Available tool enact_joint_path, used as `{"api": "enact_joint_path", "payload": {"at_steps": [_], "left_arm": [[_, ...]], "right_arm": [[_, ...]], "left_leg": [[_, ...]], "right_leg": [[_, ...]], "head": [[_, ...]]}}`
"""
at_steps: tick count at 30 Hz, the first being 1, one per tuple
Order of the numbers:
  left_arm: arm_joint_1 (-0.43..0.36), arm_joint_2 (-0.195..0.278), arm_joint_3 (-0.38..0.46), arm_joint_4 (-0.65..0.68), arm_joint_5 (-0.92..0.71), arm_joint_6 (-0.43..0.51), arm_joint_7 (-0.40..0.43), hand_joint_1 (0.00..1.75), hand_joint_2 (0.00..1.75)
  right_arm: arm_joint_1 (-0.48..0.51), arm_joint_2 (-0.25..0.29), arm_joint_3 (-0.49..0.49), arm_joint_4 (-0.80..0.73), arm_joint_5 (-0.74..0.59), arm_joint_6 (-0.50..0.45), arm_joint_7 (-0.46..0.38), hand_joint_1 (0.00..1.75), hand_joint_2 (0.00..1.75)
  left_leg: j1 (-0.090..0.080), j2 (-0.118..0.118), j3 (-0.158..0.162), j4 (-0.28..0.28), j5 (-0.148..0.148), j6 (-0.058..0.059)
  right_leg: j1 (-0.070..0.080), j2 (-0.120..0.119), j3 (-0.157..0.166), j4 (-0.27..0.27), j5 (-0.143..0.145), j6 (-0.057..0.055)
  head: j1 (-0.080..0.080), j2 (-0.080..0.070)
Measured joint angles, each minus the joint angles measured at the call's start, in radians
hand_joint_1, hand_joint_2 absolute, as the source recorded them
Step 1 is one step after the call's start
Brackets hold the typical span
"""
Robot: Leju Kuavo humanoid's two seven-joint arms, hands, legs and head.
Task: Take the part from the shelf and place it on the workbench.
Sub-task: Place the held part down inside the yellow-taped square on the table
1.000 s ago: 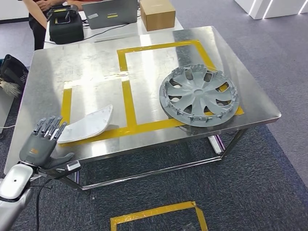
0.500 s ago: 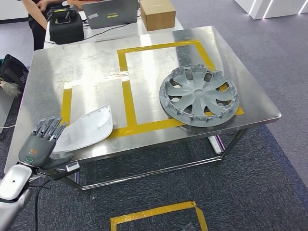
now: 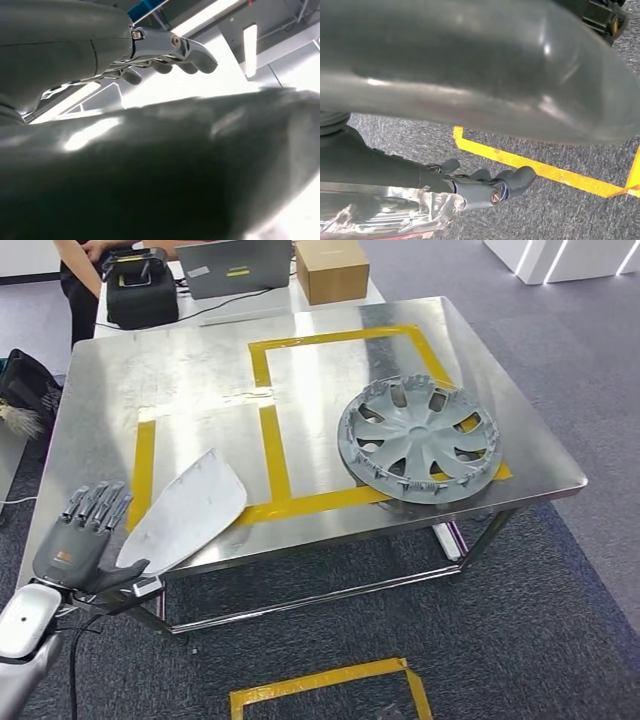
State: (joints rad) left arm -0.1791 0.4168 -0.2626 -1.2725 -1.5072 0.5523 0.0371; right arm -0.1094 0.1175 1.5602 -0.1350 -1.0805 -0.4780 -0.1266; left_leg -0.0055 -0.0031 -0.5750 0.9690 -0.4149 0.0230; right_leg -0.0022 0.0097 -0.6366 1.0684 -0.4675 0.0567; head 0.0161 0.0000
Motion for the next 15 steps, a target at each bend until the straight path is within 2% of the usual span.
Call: {"api": "enact_joint_path", "payload": {"at_steps": [2,3,4,5,6,7,8,9,10,13,14,15], "left_arm": [[0.009,-0.002,0.003,-0.001,0.000,0.005,0.000,0.00,0.00],[0.015,-0.003,0.005,-0.001,0.000,0.007,0.000,0.00,0.00],[0.020,-0.004,0.006,-0.001,0.000,0.009,0.000,0.00,0.00],[0.023,-0.005,0.008,-0.001,0.000,0.011,0.000,0.00,0.00],[0.025,-0.007,0.009,-0.001,0.000,0.012,0.000,0.00,0.00],[0.026,-0.008,0.010,-0.001,0.000,0.013,0.000,0.00,0.00],[0.026,-0.008,0.012,-0.002,0.000,0.013,-0.001,0.00,0.00],[0.026,-0.009,0.014,-0.002,0.000,0.014,-0.001,0.00,0.00],[0.025,-0.008,0.016,-0.003,0.000,0.014,-0.001,0.00,0.00],[0.026,-0.008,0.018,-0.004,0.000,0.014,-0.001,0.00,0.00],[0.027,-0.008,0.018,-0.004,0.000,0.014,-0.001,0.00,0.00],[0.027,-0.008,0.019,-0.004,0.000,0.014,0.000,0.00,0.00]], "right_arm": [[0.000,0.000,0.000,0.000,0.001,-0.002,0.004,0.00,0.00],[0.001,0.000,0.000,0.000,0.001,-0.003,0.006,0.00,0.00],[0.001,0.000,0.000,0.000,0.001,-0.004,0.008,0.00,0.00],[0.001,0.000,0.000,0.000,0.002,-0.004,0.009,0.00,0.00],[0.001,0.000,0.000,0.000,0.002,-0.004,0.008,0.00,0.00],[0.000,0.000,0.000,0.000,0.003,-0.004,0.007,0.00,0.00],[-0.002,0.000,0.000,0.000,0.003,-0.003,0.004,0.00,0.00],[-0.004,0.000,0.000,0.000,0.003,-0.002,0.002,0.00,0.00],[-0.006,0.000,0.000,0.000,0.003,0.000,0.001,0.00,0.00],[-0.006,0.000,0.000,0.000,0.003,0.001,-0.001,0.00,0.00],[-0.007,0.000,0.000,0.000,0.003,0.002,-0.001,0.00,0.00],[-0.007,0.000,0.000,0.000,0.003,0.002,-0.002,0.00,0.00]], "left_leg": [[0.002,0.002,-0.005,0.000,0.004,0.002],[0.002,0.003,-0.009,0.000,0.006,0.001],[0.002,0.004,-0.013,0.000,0.009,0.000],[0.003,0.004,-0.017,0.000,0.012,-0.002],[0.005,0.003,-0.020,0.001,0.016,-0.006],[0.006,0.003,-0.023,0.003,0.019,-0.009],[0.006,0.002,-0.027,0.004,0.022,-0.014],[0.006,0.001,-0.029,0.006,0.026,-0.020],[0.005,0.000,-0.032,0.008,0.030,-0.026],[0.006,-0.001,-0.041,0.012,0.037,-0.043],[0.007,-0.001,-0.050,0.026,0.020,-0.048],[0.008,0.000,-0.064,0.059,-0.014,-0.053]], "right_leg": [[-0.001,-0.002,-0.048,0.134,-0.081,0.005],[-0.001,-0.002,-0.067,0.194,-0.107,0.008],[-0.002,-0.002,-0.071,0.223,-0.116,0.009],[-0.002,-0.002,-0.055,0.211,-0.105,0.010],[-0.002,-0.003,-0.018,0.157,-0.080,0.011],[-0.004,-0.002,0.031,0.079,-0.056,0.012],[-0.003,0.000,0.076,0.009,-0.037,0.010],[-0.003,0.002,0.107,-0.039,-0.025,0.006],[-0.002,0.005,0.119,-0.061,-0.023,0.000],[-0.001,0.007,0.105,-0.061,-0.011,-0.025],[-0.002,0.006,0.097,-0.062,-0.003,-0.035],[-0.004,0.004,0.087,-0.063,0.005,-0.044]], "head": [[0.002,0.000],[0.002,0.000],[0.002,0.000],[0.002,0.000],[0.002,0.000],[0.002,0.000],[0.002,0.000],[0.001,0.000],[0.001,0.000],[-0.002,0.000],[-0.004,0.000],[-0.006,0.000]]}}
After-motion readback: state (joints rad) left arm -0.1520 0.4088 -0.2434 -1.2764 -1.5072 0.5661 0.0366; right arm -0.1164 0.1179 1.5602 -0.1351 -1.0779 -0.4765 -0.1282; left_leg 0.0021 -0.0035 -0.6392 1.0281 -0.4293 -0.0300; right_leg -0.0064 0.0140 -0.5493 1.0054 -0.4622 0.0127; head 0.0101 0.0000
